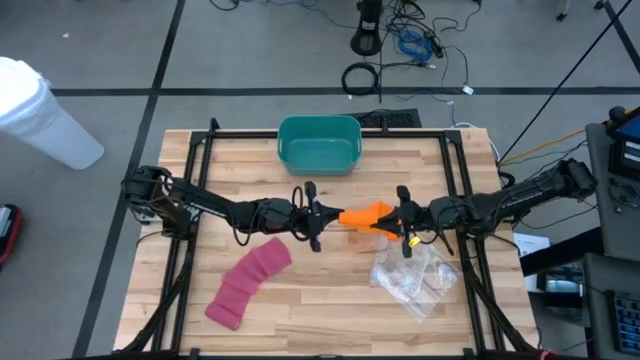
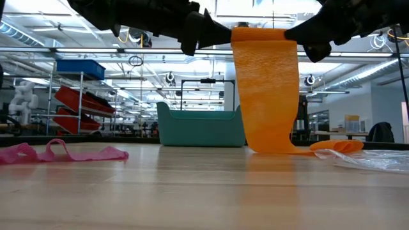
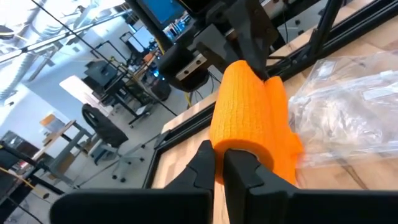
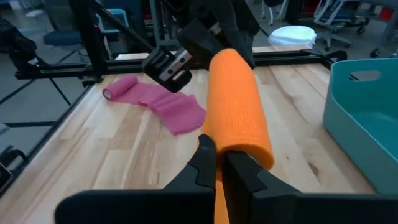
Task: Roll bandage
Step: Roll the orange bandage
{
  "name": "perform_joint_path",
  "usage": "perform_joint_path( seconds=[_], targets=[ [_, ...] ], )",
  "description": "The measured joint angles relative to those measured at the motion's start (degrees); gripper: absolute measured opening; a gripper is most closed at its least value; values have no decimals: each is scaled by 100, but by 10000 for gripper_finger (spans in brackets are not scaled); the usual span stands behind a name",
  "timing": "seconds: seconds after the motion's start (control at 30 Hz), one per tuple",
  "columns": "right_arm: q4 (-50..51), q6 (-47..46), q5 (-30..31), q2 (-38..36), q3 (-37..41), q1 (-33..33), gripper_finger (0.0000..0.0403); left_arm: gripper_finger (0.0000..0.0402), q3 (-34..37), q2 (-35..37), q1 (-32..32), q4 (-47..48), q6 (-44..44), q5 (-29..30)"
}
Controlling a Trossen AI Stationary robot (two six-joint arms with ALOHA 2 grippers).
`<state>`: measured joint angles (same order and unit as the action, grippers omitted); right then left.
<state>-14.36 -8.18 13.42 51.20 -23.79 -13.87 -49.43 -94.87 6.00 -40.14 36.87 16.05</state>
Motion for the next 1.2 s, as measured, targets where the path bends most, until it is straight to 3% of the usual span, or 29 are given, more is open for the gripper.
perform_joint_path(
  seconds=[0.37, 0.47, 0.57, 0.7, 0.83, 0.97, 1.2],
  targets=[
    [-320, 303, -6, -160, -4, -106, 98, 8, -2, 2, -52, -111, -361, -280],
    [-286, 526, 266, -366, -12, -201, 119, 8, -11, 30, -54, -249, -376, -290],
    [-237, 1046, 963, -535, -15, -452, 123, 7, -11, 248, 2, -111, -377, -155],
    [-232, 1304, 1246, -691, -17, -601, 118, 5, -11, 738, 94, 230, -396, -25],
    [-169, 1201, 1279, -762, -17, -712, 117, 5, -9, 1131, 81, 361, -493, 83],
    [391, 949, 1975, -775, -17, -800, 117, 5, -7, 1530, 92, 386, -458, 173],
    [781, 447, 2277, -559, -17, -854, 116, 5, -7, 2497, 90, 1517, -515, 177]
  ],
)
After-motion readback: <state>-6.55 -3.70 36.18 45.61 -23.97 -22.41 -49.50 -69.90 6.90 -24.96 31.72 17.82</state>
